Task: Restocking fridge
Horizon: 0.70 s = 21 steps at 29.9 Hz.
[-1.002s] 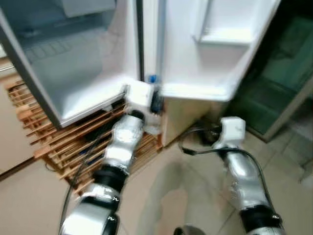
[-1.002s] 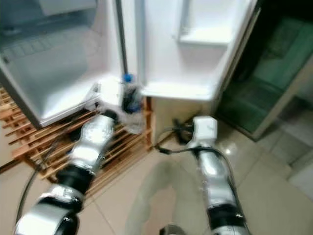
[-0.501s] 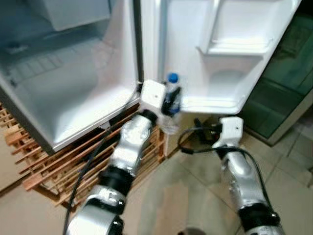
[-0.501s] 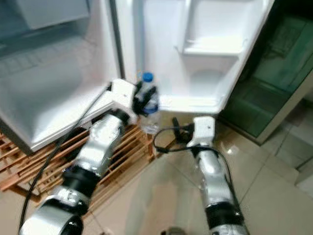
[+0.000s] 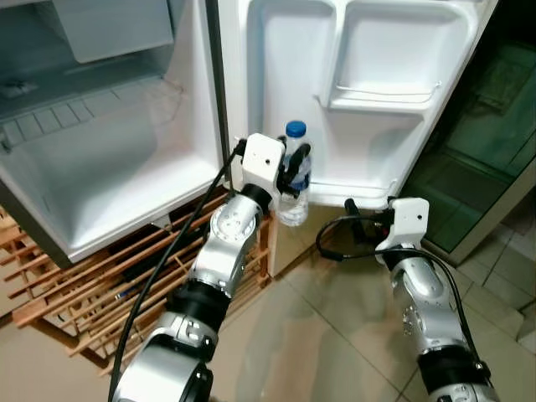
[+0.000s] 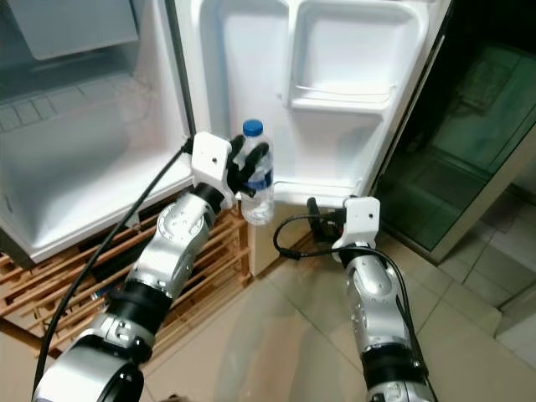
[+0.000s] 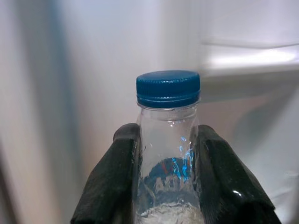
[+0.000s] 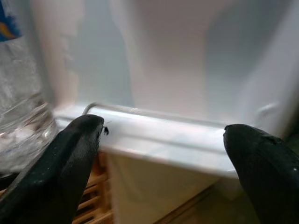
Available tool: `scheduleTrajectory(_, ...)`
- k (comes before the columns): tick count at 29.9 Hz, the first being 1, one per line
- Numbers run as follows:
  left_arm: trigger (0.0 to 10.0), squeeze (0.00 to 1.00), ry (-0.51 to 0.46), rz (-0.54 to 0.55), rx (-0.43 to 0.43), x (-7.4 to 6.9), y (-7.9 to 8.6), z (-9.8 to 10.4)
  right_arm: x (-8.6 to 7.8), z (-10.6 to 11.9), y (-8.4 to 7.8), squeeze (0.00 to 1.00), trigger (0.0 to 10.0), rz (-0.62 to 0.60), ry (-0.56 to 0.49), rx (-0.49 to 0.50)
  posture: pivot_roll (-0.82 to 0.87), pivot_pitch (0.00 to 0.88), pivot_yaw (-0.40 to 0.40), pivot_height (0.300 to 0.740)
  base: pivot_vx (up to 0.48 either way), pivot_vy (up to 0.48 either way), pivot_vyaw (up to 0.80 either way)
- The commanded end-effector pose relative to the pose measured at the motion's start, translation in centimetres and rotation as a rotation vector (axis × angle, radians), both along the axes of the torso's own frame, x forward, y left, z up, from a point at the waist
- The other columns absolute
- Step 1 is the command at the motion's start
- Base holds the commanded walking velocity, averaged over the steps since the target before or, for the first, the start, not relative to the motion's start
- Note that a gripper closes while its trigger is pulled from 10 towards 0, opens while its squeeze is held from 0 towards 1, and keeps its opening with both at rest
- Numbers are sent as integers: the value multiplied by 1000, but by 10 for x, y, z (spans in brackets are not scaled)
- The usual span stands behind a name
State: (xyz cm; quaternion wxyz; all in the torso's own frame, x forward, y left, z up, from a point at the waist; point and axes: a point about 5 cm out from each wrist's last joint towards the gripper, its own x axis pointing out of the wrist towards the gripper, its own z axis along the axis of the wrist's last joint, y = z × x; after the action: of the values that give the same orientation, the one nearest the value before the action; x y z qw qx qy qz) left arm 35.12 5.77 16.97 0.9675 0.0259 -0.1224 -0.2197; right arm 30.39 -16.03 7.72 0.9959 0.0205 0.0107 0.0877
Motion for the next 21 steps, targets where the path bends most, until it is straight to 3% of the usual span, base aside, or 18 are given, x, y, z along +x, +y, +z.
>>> scheduleTrajectory(1, 10000, 0, -11, 25, -12, 1, 4, 3, 2, 3, -2, 0, 10000, -2, -12, -5, -101, 0, -16, 740, 0, 0, 0)
scheduleTrajectory(9, 10000, 0, -108, 49, -3, 0, 7, 14, 0, 2, 0, 0, 10000, 7, -11, -3, -98, 0, -18, 740, 0, 0, 0)
scheduleTrajectory(21, 10000, 0, -150, 83, -19, 2, 7, 23, -3, 0, -3, 0, 10000, 5, -5, -11, -113, 0, -17, 740, 479, 0, 0)
